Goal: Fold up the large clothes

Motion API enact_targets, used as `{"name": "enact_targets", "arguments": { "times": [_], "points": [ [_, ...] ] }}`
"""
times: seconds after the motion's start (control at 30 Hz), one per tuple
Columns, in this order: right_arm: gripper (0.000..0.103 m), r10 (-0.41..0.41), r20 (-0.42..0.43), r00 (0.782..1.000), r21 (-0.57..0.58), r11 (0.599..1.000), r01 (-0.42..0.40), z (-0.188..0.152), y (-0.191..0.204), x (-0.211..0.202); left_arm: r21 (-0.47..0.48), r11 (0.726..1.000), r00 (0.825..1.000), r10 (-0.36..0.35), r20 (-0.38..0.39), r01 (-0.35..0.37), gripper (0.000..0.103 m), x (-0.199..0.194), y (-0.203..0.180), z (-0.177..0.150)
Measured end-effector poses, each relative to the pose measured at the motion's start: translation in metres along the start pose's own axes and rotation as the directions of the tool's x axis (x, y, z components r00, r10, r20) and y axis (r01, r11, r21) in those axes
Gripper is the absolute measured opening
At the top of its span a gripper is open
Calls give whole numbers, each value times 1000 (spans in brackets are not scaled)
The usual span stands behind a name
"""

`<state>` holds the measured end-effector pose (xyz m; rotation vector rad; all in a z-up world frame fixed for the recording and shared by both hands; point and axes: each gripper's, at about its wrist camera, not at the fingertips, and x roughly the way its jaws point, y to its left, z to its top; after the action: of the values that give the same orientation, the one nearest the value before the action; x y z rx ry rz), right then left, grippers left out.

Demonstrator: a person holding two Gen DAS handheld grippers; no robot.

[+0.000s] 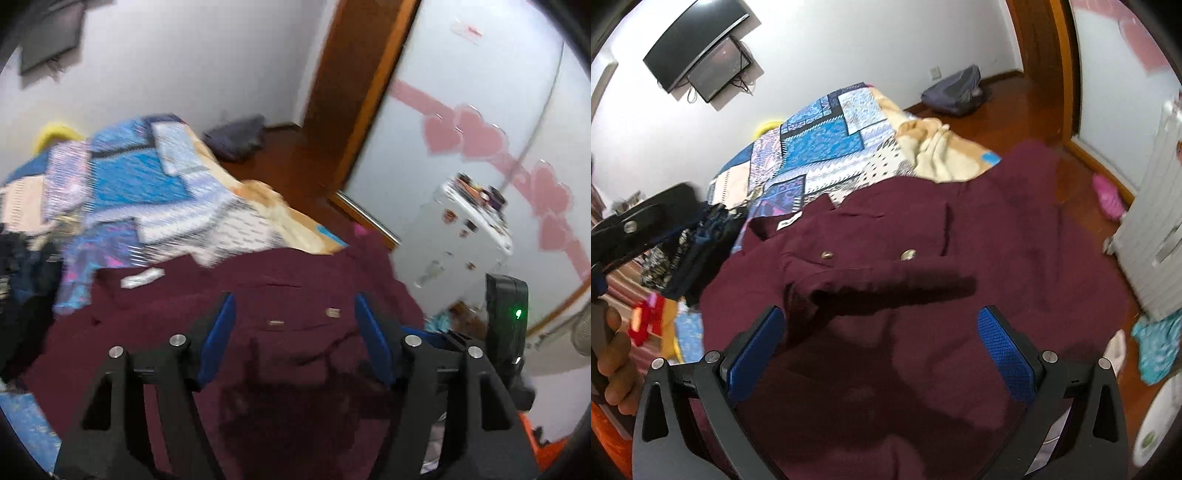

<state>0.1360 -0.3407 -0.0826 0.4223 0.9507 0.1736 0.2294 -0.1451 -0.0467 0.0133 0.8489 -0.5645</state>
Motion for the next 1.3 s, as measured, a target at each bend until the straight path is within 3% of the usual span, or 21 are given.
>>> {"name": "enact_targets", "arguments": {
  "times": [0.07, 0.13, 0.27, 0.4, 0.5, 0.57, 0.73, 0.83, 0.93, 1.07, 1.17, 1.3],
  "points": [
    [103, 37, -16, 999, 32, 999, -37, 0, -1, 5, 0, 997, 997, 76, 28, -76, 77, -13, 21, -8],
    [103, 61, -24, 998, 62, 996, -59, 0, -2, 10, -4, 983, 982, 182, 44, -182, 86, -27, 50, -21],
    [102, 92, -38, 995, 156, 984, -85, 7, -11, 25, -51, 931, 932, 363, 3, -362, 86, -48, 112, -55],
    [94, 96, -14, 995, 259, 962, -89, 14, -23, 39, -159, 881, 895, 439, -76, -446, 86, -65, 175, -99],
    [79, 92, -5, 996, 340, 937, -85, 16, -31, 51, -238, 858, 891, 435, -132, -454, 86, -73, 209, -135],
    [54, 74, -12, 997, 358, 931, -65, 15, -32, 57, -272, 845, 888, 432, -159, -460, 86, -75, 224, -156],
    [26, -14, 34, 999, 297, 955, 3, 23, -20, 50, -321, 824, 883, 410, -230, -467, 86, -66, 246, -187],
    [18, -15, 86, 996, 239, 971, -6, 34, -9, 32, -339, 835, 898, 370, -239, -434, 86, -61, 251, -196],
    [17, 11, 152, 988, 164, 986, -36, 46, 6, 2, -325, 856, 910, 333, -248, -401, 86, -54, 246, -199],
    [17, 13, 205, 979, 90, 995, -32, 51, 18, -23, -313, 872, 914, 296, -279, -378, 86, -39, 245, -206],
    [17, -42, 190, 981, 41, 999, 35, 46, 17, -18, -322, 871, 909, 271, -315, -371, 86, -28, 249, -218],
    [20, -144, 84, 986, 40, 989, 141, 31, -7, 17, -364, 855, 912, 255, -322, -368, 86, -27, 253, -230]
  ]
}}
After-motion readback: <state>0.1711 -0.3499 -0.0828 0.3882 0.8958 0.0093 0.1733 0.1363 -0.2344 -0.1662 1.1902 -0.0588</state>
